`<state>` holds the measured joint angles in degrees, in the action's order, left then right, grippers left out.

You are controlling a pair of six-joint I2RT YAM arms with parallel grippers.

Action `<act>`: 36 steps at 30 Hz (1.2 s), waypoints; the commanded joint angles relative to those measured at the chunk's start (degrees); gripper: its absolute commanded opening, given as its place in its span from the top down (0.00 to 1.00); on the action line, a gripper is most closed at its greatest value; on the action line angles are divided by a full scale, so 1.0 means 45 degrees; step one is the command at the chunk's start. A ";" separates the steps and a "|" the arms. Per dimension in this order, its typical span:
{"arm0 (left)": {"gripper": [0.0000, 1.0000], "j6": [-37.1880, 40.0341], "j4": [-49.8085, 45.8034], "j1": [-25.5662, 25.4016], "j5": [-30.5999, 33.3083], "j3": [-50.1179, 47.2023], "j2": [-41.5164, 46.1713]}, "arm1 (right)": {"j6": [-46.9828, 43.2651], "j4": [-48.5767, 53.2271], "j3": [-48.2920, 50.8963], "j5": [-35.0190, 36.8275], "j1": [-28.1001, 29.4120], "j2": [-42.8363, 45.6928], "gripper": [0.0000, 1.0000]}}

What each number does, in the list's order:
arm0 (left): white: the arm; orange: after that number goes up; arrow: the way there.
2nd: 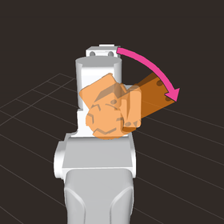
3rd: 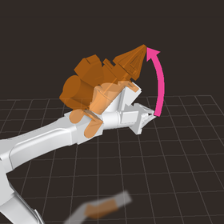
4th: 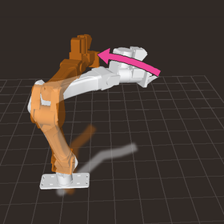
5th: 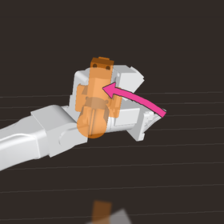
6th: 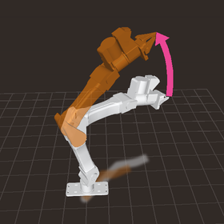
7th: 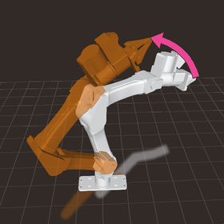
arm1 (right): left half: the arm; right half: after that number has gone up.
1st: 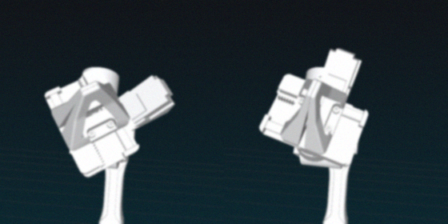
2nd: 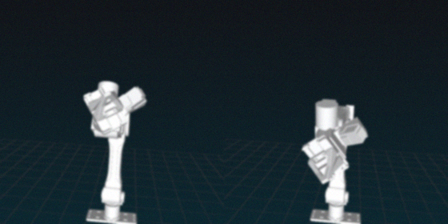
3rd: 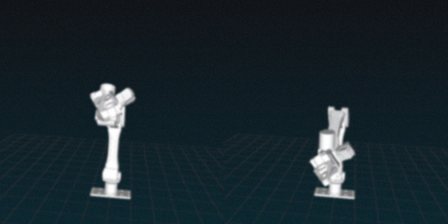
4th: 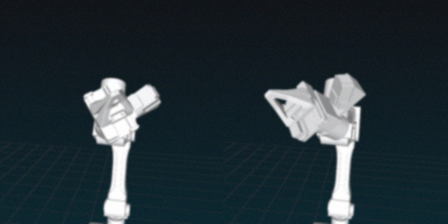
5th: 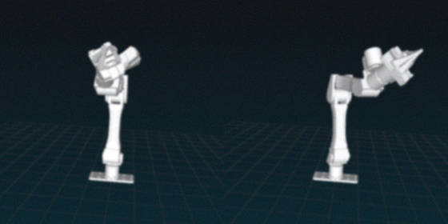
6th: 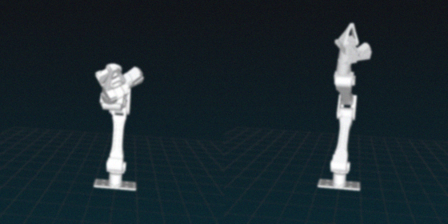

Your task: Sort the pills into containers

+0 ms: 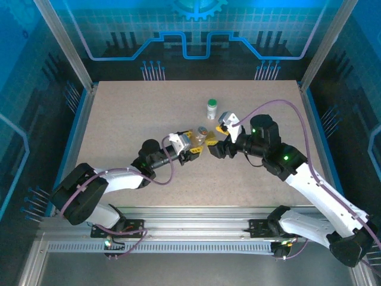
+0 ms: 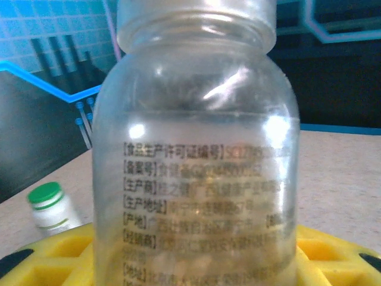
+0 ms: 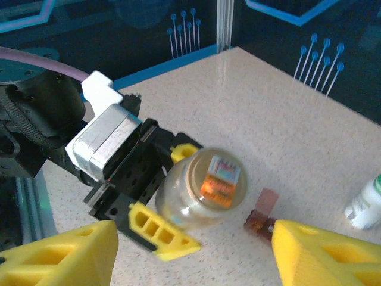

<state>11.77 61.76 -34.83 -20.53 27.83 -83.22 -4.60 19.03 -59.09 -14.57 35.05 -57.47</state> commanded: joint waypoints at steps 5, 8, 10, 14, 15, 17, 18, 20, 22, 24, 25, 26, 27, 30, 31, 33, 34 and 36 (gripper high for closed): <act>1.00 -0.1408 0.2298 0.0512 -0.3915 -0.0491 0.0125 | -0.4844 0.0955 -0.1275 -0.3621 -0.0462 -0.0983 0.31; 1.00 -0.1580 0.2321 0.0618 -0.4582 -0.0526 0.0114 | -0.6194 0.1737 -0.1681 -0.4801 -0.0467 -0.1421 0.32; 1.00 -0.1578 0.2162 0.0648 -0.4877 -0.0497 0.0165 | -0.6744 0.2339 -0.2023 -0.5313 -0.0478 -0.1751 0.33; 1.00 -0.1522 0.1815 0.0704 -0.5297 -0.0359 0.0235 | -0.7301 0.3102 -0.2580 -0.5707 -0.0479 -0.2359 0.36; 1.00 -0.1540 0.1753 0.0692 -0.5364 -0.0336 0.0252 | -0.7359 0.3148 -0.2637 -0.5679 -0.0479 -0.2473 0.38; 1.00 -0.1597 0.1739 0.0690 -0.5519 -0.0277 0.0271 | -0.7472 0.3228 -0.2735 -0.5652 -0.0464 -0.2707 0.39; 1.00 -0.1619 0.1724 0.0705 -0.5549 -0.0268 0.0288 | -0.7513 0.3279 -0.2791 -0.5701 -0.0464 -0.2794 0.40; 1.00 -0.1610 0.1594 0.0702 -0.5629 -0.0265 0.0397 | -0.7645 0.3516 -0.2935 -0.5876 -0.0469 -0.2982 0.41; 1.00 -0.1567 0.1342 0.0696 -0.5790 -0.0221 0.0489 | -0.7672 0.3664 -0.3019 -0.6014 -0.0471 -0.3131 0.46; 1.00 -0.1504 0.0946 0.0706 -0.5942 -0.0115 0.0590 | -0.7636 0.3739 -0.3098 -0.6085 -0.0465 -0.3276 0.51; 1.00 -0.1466 0.0733 0.0703 -0.5965 -0.0039 0.0665 | -0.7597 0.3775 -0.3118 -0.6121 -0.0464 -0.3333 0.54; 1.00 -0.1410 0.0591 0.0704 -0.5959 -0.0016 0.0727 | -0.7516 0.3808 -0.3119 -0.6150 -0.0446 -0.3363 0.58; 1.00 -0.1359 0.0505 0.0704 -0.5885 0.0014 0.0772 | -0.7426 0.3819 -0.3109 -0.6172 -0.0435 -0.3414 0.61; 1.00 -0.1035 0.0134 0.0699 -0.5413 0.0064 0.1035 | -0.6644 0.3750 -0.2839 -0.5742 -0.0335 -0.3383 0.69; 1.00 -0.0898 0.0005 0.0696 -0.5237 0.0101 0.1160 | -0.6169 0.3542 -0.2590 -0.5379 -0.0294 -0.3320 0.72; 1.00 -0.0674 -0.0182 0.0706 -0.4800 0.0197 0.1341 | -0.4768 0.2780 -0.1869 -0.4509 -0.0206 -0.3098 0.75; 1.00 -0.0579 -0.0209 0.0692 -0.4550 0.0244 0.1416 | -0.3787 0.2221 -0.1367 -0.4025 -0.0167 -0.2941 0.75; 1.00 -0.0355 -0.0162 0.0670 -0.4102 0.0316 0.1500 | -0.1421 0.0770 -0.0360 -0.2923 -0.0094 -0.2589 0.75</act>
<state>7.51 58.50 -31.81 -42.63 26.11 -79.20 -28.16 28.93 -67.55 -36.51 33.45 -70.48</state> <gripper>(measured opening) 0.511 0.343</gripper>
